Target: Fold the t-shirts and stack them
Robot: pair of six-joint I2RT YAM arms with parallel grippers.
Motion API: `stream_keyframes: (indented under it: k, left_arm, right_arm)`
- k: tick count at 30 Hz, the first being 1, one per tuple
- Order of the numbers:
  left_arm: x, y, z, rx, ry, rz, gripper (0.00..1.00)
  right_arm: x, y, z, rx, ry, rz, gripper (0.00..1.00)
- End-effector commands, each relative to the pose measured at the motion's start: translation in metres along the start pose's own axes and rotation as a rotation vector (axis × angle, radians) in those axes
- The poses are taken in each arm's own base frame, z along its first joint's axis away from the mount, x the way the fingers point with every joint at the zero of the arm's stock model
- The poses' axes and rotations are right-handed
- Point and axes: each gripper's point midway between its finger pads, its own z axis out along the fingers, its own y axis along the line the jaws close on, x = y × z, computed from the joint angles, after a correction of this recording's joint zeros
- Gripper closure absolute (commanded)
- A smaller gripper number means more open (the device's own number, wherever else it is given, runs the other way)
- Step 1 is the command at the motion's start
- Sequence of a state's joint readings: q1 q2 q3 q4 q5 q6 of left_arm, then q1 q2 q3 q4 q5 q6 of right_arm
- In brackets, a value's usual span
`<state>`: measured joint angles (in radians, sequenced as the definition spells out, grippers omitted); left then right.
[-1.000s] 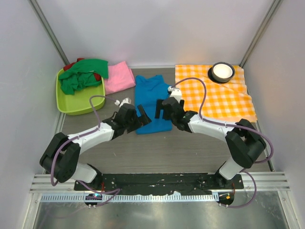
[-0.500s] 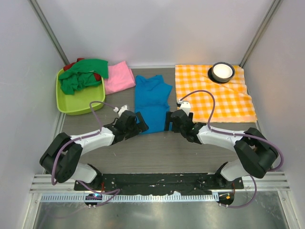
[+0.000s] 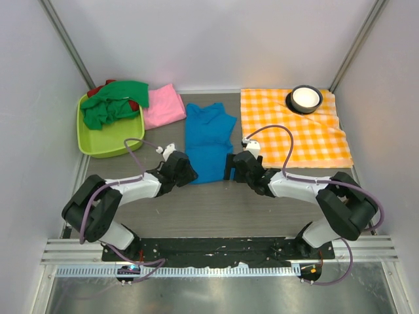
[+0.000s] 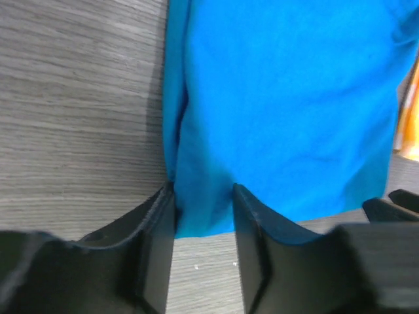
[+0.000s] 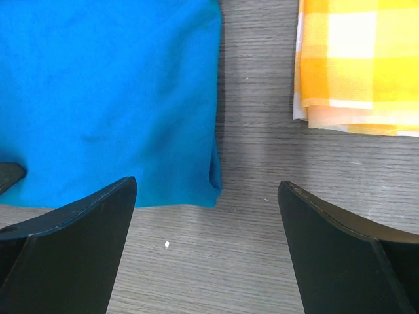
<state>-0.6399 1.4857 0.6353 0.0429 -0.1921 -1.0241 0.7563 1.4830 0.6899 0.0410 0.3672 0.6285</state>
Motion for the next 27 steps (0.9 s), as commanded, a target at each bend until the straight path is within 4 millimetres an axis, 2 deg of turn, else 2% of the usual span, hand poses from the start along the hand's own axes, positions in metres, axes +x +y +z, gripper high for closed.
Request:
stream_keyframes:
  k: [1, 8, 9, 14, 17, 18, 21, 26, 27]
  left_arm:
    - [0.011, 0.013, 0.007, -0.027, 0.028, -0.015, 0.67]
    - [0.006, 0.021, 0.006, -0.038, 0.021, -0.028, 0.97]
    - [0.006, 0.022, 0.006, -0.036, 0.025, -0.030, 1.00]
    - [0.004, 0.026, 0.004, -0.031, 0.022, -0.043, 1.00]
    - [0.002, 0.027, 0.003, -0.031, 0.021, -0.043, 1.00]
    - [0.003, 0.029, 0.003, -0.034, 0.022, -0.044, 1.00]
    - [0.002, 0.032, 0.003, -0.041, 0.022, -0.050, 1.00]
    - [0.000, 0.034, 0.000, -0.041, 0.016, -0.061, 1.00]
    - [0.000, 0.035, 0.000, -0.038, 0.014, -0.064, 1.00]
  right_arm:
    - [-0.009, 0.014, 0.002, -0.043, -0.032, 0.043, 0.05]
    - [-0.003, 0.016, 0.010, -0.043, -0.014, 0.046, 0.05]
    - [-0.002, 0.017, 0.011, -0.050, -0.009, 0.051, 0.05]
    - [0.007, 0.022, 0.019, -0.068, 0.009, 0.089, 0.07]
    - [0.014, 0.026, 0.023, -0.082, 0.035, 0.101, 0.16]
    - [0.016, 0.027, 0.024, -0.084, 0.040, 0.103, 0.26]
    - [0.021, 0.028, 0.024, -0.094, 0.063, 0.110, 0.45]
    - [0.029, 0.023, 0.018, -0.091, 0.091, 0.115, 0.58]
    - [0.030, 0.022, 0.017, -0.089, 0.091, 0.119, 0.66]
